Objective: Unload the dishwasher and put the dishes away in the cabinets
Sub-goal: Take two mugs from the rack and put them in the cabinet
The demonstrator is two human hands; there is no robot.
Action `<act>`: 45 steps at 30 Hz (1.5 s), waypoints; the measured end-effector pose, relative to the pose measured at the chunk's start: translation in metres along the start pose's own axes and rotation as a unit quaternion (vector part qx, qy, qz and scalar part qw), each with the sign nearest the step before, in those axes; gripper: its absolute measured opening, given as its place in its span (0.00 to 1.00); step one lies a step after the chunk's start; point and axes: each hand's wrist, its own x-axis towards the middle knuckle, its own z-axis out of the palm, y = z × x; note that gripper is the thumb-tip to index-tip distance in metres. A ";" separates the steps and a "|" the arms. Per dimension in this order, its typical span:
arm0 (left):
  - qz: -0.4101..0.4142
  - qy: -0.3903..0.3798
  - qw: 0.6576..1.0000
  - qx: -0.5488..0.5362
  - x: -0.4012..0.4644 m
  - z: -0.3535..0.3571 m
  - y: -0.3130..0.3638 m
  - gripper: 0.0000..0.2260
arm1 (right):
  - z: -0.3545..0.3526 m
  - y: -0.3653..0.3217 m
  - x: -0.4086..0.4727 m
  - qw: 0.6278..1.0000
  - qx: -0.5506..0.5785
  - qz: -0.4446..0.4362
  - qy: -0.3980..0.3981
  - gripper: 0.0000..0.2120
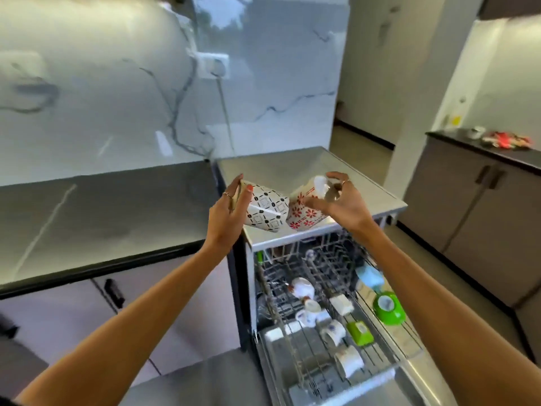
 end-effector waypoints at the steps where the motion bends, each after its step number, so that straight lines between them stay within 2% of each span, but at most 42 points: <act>1: -0.017 0.028 0.999 -0.027 0.005 -0.016 0.000 0.25 | 0.014 -0.013 0.007 1.000 0.027 -0.008 -0.001 0.37; 5: -0.067 0.140 0.977 -0.148 0.022 -0.068 0.010 0.20 | 0.061 -0.061 0.029 0.991 0.122 -0.050 -0.002 0.34; 8: -0.069 0.219 0.959 -0.168 0.041 -0.119 0.023 0.26 | 0.096 -0.105 0.047 0.983 0.158 -0.089 -0.022 0.31; 13: -0.059 0.284 0.936 -0.198 0.077 -0.196 0.039 0.29 | 0.149 -0.162 0.080 0.972 0.182 -0.146 -0.035 0.31; 16: -0.043 0.291 0.933 -0.208 0.099 -0.237 0.047 0.31 | 0.175 -0.189 0.098 0.964 0.201 -0.170 -0.039 0.33; 21: -0.002 0.295 0.933 -0.205 0.149 -0.312 0.062 0.27 | 0.225 -0.254 0.132 0.943 0.256 -0.210 -0.043 0.31; 25: 0.042 0.320 0.934 -0.153 0.195 -0.366 0.083 0.25 | 0.251 -0.311 0.153 0.925 0.292 -0.244 -0.020 0.33; 29: 0.095 0.328 0.936 -0.087 0.235 -0.416 0.108 0.27 | 0.265 -0.368 0.175 0.902 0.311 -0.297 0.028 0.32; 33: 0.155 0.334 0.928 -0.049 0.266 -0.449 0.131 0.26 | 0.263 -0.415 0.195 0.879 0.323 -0.344 0.059 0.31; 38: 0.206 0.335 0.919 -0.016 0.324 -0.479 0.162 0.27 | 0.259 -0.472 0.238 0.872 0.305 -0.372 0.088 0.30; 42: 0.240 0.338 0.908 0.056 0.375 -0.489 0.184 0.28 | 0.270 -0.509 0.278 0.868 0.307 -0.380 0.093 0.30; 45: 0.242 0.338 0.905 0.091 0.417 -0.493 0.194 0.29 | 0.286 -0.535 0.317 0.876 0.276 -0.386 0.085 0.31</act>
